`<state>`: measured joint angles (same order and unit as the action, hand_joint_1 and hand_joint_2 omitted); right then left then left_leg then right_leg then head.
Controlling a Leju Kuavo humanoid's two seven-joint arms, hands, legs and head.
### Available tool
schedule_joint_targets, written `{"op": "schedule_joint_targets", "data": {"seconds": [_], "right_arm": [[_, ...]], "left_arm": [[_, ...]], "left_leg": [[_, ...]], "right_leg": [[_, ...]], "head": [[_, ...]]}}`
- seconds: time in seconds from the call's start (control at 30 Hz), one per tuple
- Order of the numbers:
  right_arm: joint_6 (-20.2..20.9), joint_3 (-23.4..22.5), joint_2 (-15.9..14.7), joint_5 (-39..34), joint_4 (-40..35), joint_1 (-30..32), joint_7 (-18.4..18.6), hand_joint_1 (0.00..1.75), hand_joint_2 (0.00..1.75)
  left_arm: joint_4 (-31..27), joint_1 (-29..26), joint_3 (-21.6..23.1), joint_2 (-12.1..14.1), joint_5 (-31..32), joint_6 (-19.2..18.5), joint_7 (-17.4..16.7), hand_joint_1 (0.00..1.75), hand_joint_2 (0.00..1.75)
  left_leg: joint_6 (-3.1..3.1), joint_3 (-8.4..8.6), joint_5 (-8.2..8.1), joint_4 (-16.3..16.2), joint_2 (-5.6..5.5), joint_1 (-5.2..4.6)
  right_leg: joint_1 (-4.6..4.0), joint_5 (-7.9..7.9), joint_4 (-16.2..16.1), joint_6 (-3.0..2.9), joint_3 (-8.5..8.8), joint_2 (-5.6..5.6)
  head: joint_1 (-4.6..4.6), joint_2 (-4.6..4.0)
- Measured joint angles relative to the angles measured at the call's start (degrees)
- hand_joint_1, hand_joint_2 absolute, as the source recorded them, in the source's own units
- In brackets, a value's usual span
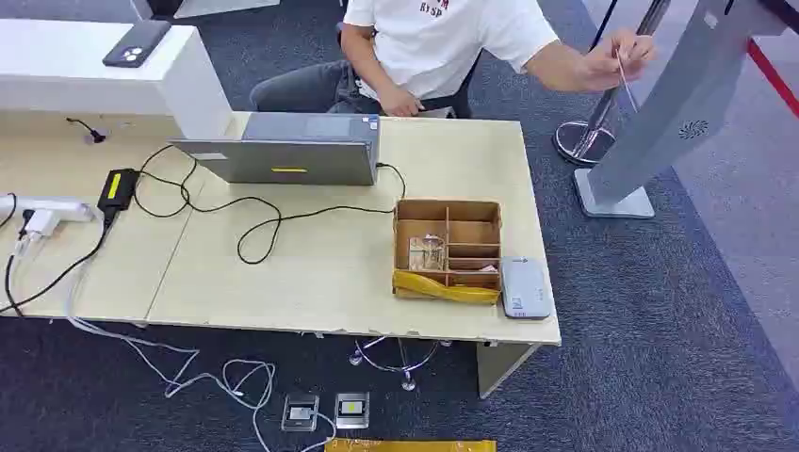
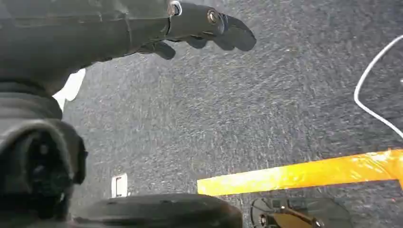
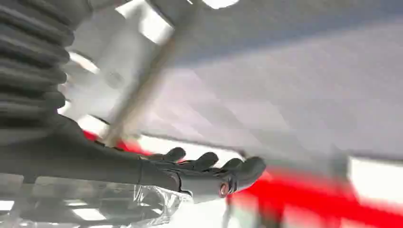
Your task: Pass the card to the sensor for recognition and then transmit it.
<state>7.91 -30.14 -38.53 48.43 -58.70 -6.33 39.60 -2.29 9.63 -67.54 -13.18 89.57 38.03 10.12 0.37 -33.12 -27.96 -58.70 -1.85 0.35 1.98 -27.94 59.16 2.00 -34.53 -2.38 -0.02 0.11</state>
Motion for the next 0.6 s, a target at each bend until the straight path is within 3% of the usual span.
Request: {"op": "schedule_joint_targets", "data": {"seconds": [0.13,0.33,0.43,0.6], "right_arm": [[2.89,0.46,-4.05,1.38,-8.87,-3.90,0.02,0.00,1.75],[6.96,3.54,-6.84,2.85,-18.15,-10.27,0.02,0.00,1.75],[4.77,7.88,-8.25,-0.09,-20.84,-13.79,0.00,0.00,1.75],[-3.76,21.37,-10.43,-5.62,-22.94,-20.18,-0.04,0.00,1.75]], "left_arm": [[0.00,0.00,1.23,-0.02,-1.45,-0.02,0.18,0.00,0.00],[0.00,0.03,1.62,-0.04,0.37,0.09,0.85,0.00,0.00],[0.00,0.06,1.95,-0.09,0.39,0.15,1.60,0.00,0.00],[0.00,0.06,2.95,-0.15,0.41,0.22,2.43,0.00,0.00]], "left_leg": [[0.09,0.03,0.12,0.00,-0.27,0.09],[0.09,-0.06,0.14,0.00,-0.33,0.07],[0.09,-0.14,0.14,0.00,-0.33,0.07],[0.08,-0.23,0.17,0.01,-0.40,0.10]], "right_leg": [[-0.11,0.02,-0.01,0.03,0.06,0.23],[-0.07,0.02,0.03,0.03,0.02,0.30],[-0.07,0.02,0.04,0.04,0.02,0.30],[-0.10,0.02,0.05,0.03,0.02,0.39]], "head": [[0.09,0.02],[0.04,0.02],[0.07,0.02],[-0.02,0.02]]}}
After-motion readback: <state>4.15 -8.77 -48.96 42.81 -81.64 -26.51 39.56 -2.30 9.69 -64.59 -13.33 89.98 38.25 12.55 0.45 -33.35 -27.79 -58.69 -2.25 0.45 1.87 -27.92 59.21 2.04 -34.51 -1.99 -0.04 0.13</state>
